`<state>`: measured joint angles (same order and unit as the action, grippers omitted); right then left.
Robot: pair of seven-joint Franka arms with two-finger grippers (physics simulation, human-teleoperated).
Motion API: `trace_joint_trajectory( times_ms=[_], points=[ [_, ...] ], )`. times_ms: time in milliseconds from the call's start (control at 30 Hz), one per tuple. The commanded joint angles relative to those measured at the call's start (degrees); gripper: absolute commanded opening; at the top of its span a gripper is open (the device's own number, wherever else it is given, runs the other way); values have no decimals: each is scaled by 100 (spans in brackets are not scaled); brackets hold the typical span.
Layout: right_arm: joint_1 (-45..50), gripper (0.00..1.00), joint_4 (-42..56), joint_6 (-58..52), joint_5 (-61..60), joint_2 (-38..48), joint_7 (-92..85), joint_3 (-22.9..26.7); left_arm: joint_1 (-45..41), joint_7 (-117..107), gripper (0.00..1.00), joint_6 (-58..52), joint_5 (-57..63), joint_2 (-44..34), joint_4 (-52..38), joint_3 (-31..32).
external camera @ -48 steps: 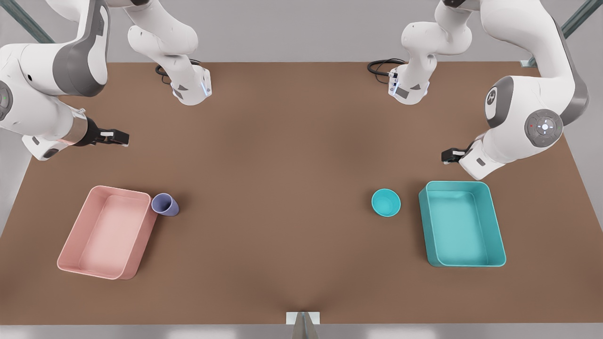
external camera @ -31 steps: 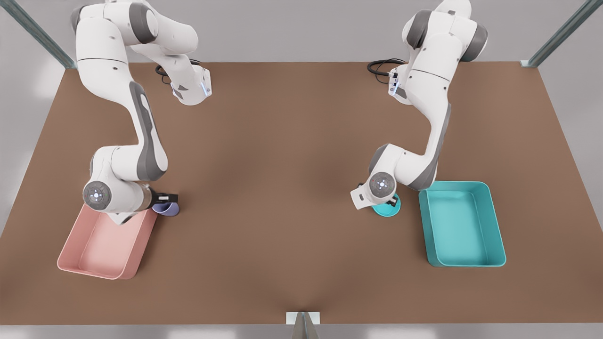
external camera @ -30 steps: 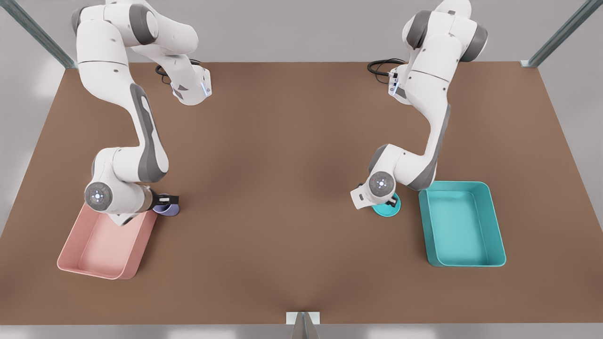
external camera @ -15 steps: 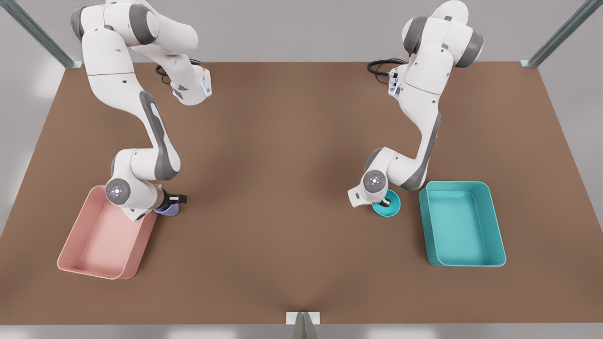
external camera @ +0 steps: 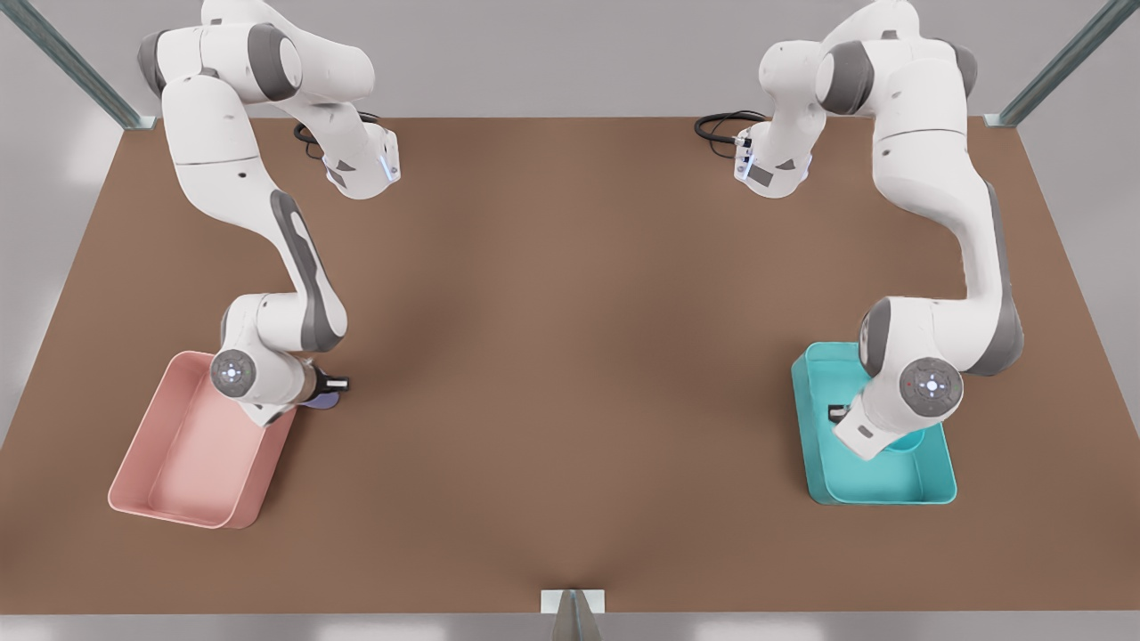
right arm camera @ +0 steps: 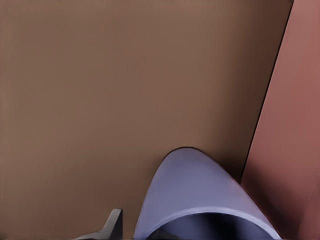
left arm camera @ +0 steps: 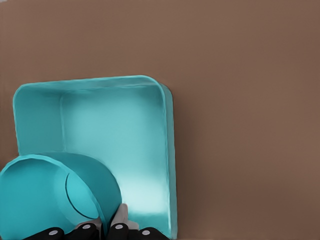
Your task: Put the bowls and cups in different boxes
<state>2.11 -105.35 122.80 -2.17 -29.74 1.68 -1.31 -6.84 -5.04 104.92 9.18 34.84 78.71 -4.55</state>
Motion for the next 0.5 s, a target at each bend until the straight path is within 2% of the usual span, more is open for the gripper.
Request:
trace_joint_trajectory(
  times_ms=[0,133,200,267,300,333,400,467],
  points=[
    [0,21,58,-125,103,30,113,-1,165,65,21,-6,-347,173,-5,-90],
    [0,21,515,-380,103,100,-151,-27,192,39,21,1162,-356,700,452,-125],
    [70,21,1279,-1215,76,241,-177,-63,394,65,21,1514,-373,867,452,-160],
    [18,21,1842,-1285,234,417,-1212,-1,429,47,21,1620,-373,955,452,-160],
    [-17,21,1947,-1303,689,513,-1459,8,429,65,43,1620,-364,946,452,-160],
    [-211,21,1948,-1329,955,654,-1811,43,420,56,100,1611,-382,903,444,-160],
    [-298,21,1939,-1400,1026,601,-2110,561,367,65,100,1032,-478,525,435,-143],
    [-606,21,1886,-1400,999,452,-2172,579,262,82,100,65,-540,-143,408,-143]
  ],
)
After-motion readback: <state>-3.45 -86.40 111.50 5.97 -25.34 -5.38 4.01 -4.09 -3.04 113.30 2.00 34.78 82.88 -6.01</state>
